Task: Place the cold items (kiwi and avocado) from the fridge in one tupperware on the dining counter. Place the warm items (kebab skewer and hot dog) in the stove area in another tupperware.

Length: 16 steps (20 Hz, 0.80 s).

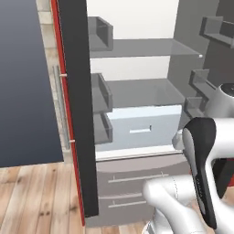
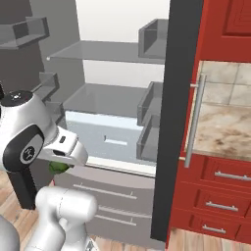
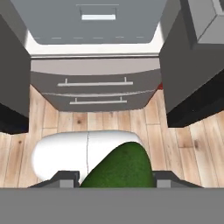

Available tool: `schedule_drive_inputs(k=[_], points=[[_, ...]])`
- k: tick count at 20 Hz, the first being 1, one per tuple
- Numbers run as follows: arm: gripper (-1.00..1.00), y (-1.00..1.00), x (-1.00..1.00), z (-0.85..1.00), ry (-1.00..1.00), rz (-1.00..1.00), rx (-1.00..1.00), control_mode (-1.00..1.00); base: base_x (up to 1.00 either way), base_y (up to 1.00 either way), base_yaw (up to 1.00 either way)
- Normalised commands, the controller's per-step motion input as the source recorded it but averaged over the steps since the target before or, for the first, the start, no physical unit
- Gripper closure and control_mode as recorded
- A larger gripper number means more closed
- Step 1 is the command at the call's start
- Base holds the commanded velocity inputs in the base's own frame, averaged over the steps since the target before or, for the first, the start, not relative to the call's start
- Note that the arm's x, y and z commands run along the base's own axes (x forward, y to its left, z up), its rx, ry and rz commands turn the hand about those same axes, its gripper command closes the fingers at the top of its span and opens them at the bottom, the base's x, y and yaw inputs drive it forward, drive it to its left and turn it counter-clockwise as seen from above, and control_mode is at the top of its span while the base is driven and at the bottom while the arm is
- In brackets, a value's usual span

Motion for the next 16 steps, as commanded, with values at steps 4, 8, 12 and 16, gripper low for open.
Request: schedule_drive_inputs(k=[4,8,12,16], points=[[1.0,0.0,0.0,0.0,0.0,0.0,0.0,1.0,-0.71,0.18,-0.05],[1.0,0.0,0.0,0.0,0.0,0.0,0.0,1.0,-0.5,0.09,-0.18],[1.0,0.0,0.0,0.0,0.0,0.0,0.0,1.0,-0.05,0.0,-0.54],[1.0,0.0,0.0,0.0,0.0,0.0,0.0,1.0,-0.21,-0.03,-0.7]])
